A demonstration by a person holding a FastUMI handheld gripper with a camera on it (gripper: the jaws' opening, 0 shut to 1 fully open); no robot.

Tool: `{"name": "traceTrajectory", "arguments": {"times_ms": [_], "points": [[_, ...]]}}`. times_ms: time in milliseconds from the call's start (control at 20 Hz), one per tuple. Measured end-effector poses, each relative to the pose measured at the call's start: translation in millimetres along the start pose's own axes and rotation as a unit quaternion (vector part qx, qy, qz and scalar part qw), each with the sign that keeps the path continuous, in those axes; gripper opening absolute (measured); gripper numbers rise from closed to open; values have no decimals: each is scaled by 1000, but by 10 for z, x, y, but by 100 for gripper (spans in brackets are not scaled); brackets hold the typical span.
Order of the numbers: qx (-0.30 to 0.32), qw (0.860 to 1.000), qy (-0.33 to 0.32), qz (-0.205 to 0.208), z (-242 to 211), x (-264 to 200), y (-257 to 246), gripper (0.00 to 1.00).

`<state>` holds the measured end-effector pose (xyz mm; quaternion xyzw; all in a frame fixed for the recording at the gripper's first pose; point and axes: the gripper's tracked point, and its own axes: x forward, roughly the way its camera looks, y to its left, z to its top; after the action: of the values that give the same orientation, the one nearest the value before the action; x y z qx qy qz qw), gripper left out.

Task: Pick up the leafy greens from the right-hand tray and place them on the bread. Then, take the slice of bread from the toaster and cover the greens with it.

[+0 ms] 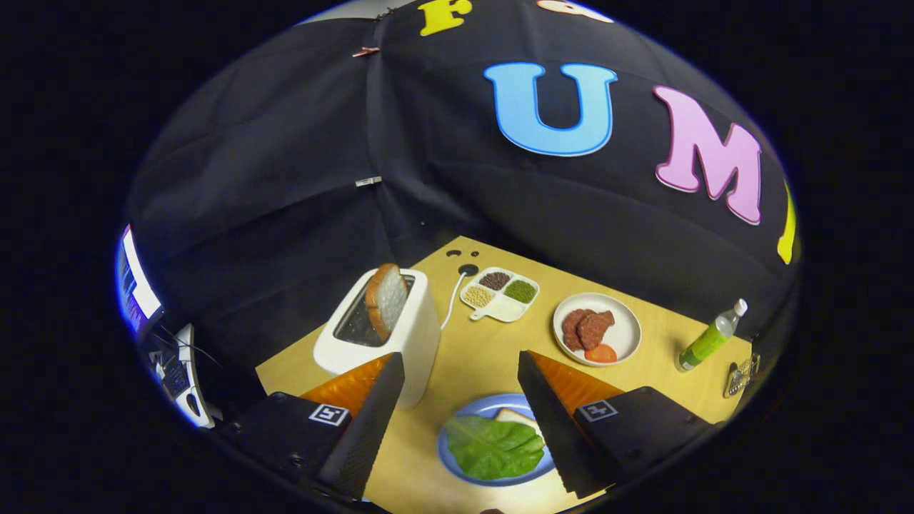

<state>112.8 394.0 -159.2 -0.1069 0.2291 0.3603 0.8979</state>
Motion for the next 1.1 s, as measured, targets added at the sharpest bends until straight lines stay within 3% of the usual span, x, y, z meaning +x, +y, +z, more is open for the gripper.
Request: {"name": "traceTrajectory", "arguments": {"times_ms": [500, 900, 1000, 1100], "points": [[-31, 999, 18, 41, 272, 946, 827, 100], [-42, 998, 54, 4, 162, 1526, 849, 99], [-40, 998, 56, 0, 171, 1603, 863, 96], [-39, 997, 60, 1, 155, 1682, 890, 83]]}}
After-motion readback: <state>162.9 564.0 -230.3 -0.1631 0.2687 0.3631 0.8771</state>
